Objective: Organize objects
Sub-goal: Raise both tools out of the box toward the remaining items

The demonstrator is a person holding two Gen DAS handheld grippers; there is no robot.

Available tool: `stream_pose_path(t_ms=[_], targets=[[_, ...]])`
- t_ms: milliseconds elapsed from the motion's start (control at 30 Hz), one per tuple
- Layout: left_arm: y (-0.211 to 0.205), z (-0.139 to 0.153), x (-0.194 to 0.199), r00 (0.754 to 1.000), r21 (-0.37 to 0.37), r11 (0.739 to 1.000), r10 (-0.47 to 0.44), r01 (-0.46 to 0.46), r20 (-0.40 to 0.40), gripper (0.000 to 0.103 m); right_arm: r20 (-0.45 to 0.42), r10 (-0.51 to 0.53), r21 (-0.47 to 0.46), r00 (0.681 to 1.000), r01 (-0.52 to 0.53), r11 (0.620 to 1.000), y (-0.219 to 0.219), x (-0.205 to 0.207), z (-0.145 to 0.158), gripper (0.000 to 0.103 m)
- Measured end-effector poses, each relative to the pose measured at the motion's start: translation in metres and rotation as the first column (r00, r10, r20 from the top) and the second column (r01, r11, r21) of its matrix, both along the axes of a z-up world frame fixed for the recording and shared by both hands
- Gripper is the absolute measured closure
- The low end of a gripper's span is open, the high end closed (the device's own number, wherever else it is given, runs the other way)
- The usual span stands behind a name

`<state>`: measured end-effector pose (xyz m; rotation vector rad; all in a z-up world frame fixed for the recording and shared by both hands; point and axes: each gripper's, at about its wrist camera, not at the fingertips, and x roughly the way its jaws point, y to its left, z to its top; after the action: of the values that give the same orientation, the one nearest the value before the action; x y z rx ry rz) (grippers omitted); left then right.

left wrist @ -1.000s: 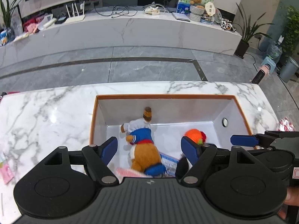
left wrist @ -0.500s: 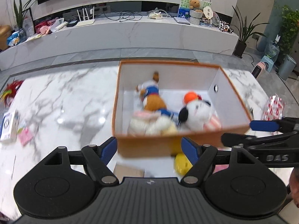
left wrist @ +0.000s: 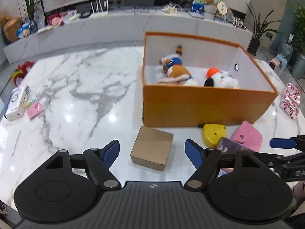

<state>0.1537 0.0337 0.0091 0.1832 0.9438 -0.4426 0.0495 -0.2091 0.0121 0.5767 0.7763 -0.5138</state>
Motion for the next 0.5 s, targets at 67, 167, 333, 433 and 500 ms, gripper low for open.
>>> stream_pose_path(t_ms=[67, 167, 333, 433, 500], targets=[[-0.003, -0.009, 0.009, 0.999, 0.013, 1.000, -0.004, 0.005, -0.034, 0.014, 0.002, 0.001, 0.018, 1.000, -0.001, 1.000, -0.003, 0.001, -0.004, 0.010], [-0.010, -0.018, 0.015, 0.999, 0.050, 0.999, -0.020, 0.022, -0.039, 0.014, -0.019, 0.008, 0.019, 1.000, -0.007, 1.000, -0.006, 0.005, -0.009, 0.010], [-0.023, -0.027, 0.013, 0.998, 0.127, 0.989, -0.070, 0.069, 0.001, 0.014, -0.068, 0.005, -0.032, 0.998, -0.007, 0.999, -0.007, 0.009, -0.012, 0.006], [-0.027, -0.035, 0.015, 0.996, 0.135, 0.987, -0.088, 0.091, -0.035, 0.014, -0.074, 0.012, -0.031, 0.997, -0.015, 0.999, -0.008, 0.011, -0.013, 0.006], [-0.028, -0.039, 0.016, 0.993, 0.136, 0.985, -0.102, 0.108, -0.051, 0.014, -0.075, 0.021, -0.025, 0.997, -0.023, 0.999, -0.006, 0.012, -0.015, 0.006]])
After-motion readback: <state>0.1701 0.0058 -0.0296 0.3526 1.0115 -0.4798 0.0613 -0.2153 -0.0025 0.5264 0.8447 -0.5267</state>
